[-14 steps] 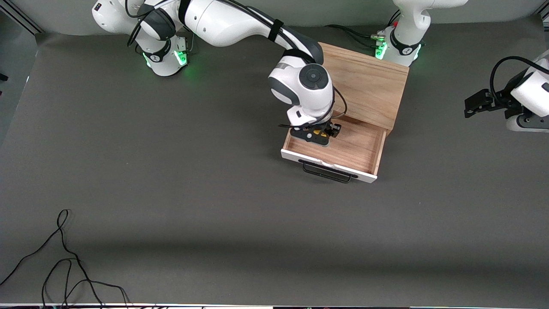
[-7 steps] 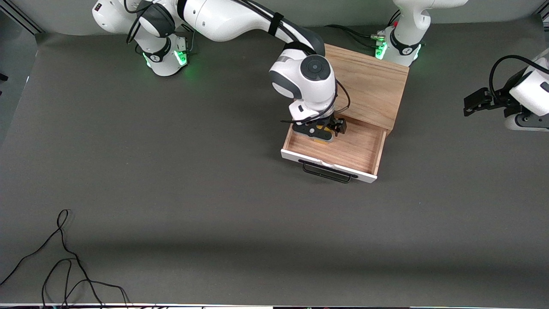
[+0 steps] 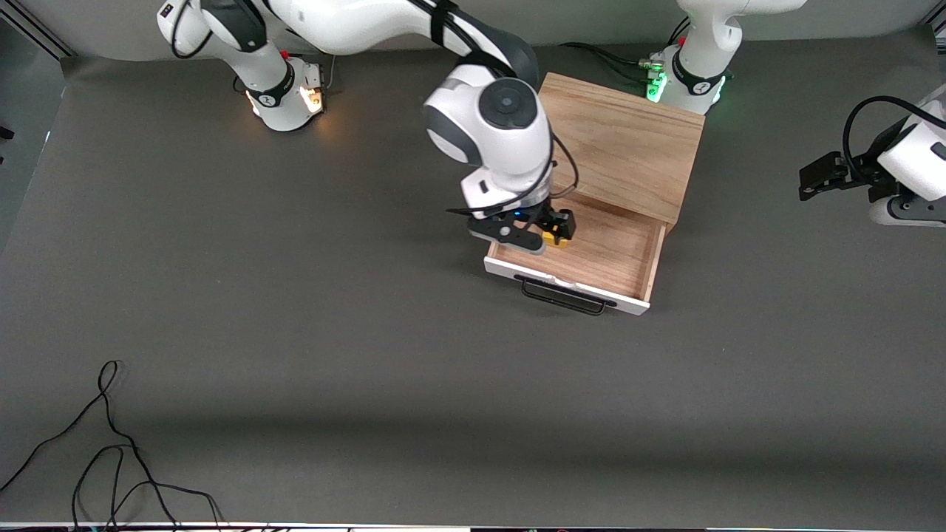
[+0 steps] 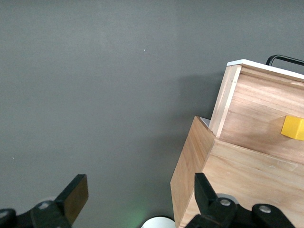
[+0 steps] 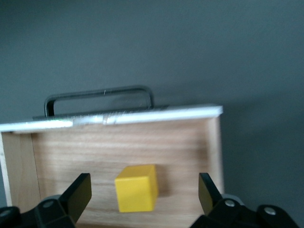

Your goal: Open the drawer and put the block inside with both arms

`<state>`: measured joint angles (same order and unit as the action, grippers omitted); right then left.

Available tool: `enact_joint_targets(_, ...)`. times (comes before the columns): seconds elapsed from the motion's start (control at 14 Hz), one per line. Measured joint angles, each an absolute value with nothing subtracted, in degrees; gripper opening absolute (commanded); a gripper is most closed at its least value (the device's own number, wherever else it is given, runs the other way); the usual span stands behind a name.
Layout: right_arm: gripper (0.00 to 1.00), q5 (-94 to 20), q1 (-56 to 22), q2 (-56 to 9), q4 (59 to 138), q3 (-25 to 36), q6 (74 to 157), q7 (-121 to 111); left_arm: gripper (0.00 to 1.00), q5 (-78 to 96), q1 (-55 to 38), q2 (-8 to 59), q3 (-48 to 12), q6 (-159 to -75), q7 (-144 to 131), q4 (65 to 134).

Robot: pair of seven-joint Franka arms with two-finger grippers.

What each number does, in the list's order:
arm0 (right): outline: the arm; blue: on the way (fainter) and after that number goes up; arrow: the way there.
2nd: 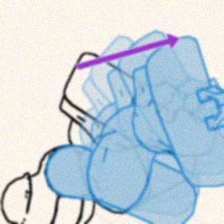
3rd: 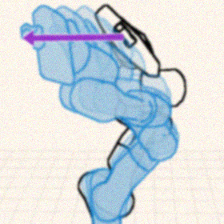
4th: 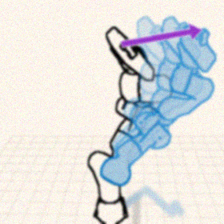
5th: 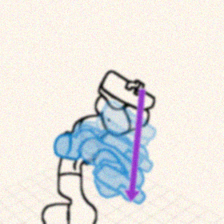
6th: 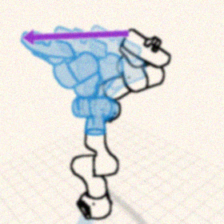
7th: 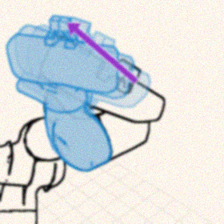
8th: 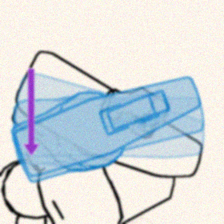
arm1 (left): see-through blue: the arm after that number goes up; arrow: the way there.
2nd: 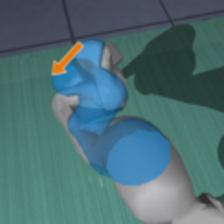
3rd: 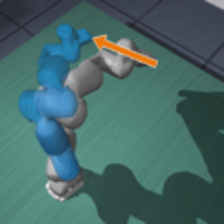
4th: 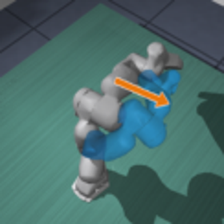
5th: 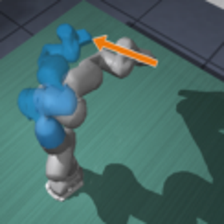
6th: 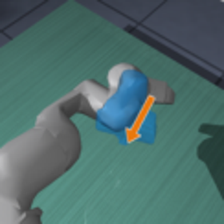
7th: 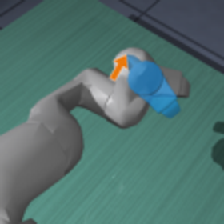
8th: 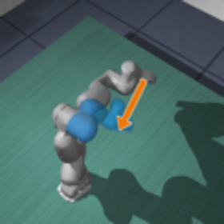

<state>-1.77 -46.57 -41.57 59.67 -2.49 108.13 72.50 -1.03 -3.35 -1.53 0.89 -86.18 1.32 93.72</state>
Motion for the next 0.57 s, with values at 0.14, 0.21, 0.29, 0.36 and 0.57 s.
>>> enact_joint_targets(0.14,1.0,-1.8,-43.2,-38.5,59.8,-2.4,105.5,68.7,1.0,-1.0,-3.4,-1.5,0.8,-86.2,1.3,93.7)
enact_joint_targets(0.21,1.0,-1.8,-41.3,-37.2,60.2,-2.4,104.9,66.4,1.0,-1.0,-3.3,-1.5,0.8,-86.2,1.3,93.8)
enact_joint_targets(0.29,1.0,-1.8,-39.3,-35.8,60.8,-2.4,104.5,63.9,1.0,-1.0,-3.4,-1.5,0.8,-86.2,1.3,93.8)
enact_joint_targets(0.36,1.0,-1.8,-37.1,-34.4,62.0,-2.3,104.4,61.0,1.0,-1.0,-3.4,-1.4,0.8,-86.2,1.3,93.8)
enact_joint_targets(0.57,1.0,-1.7,-30.4,-28.7,68.1,-2.0,104.2,51.4,1.0,-1.0,-3.3,-1.4,0.8,-86.1,1.3,93.8)
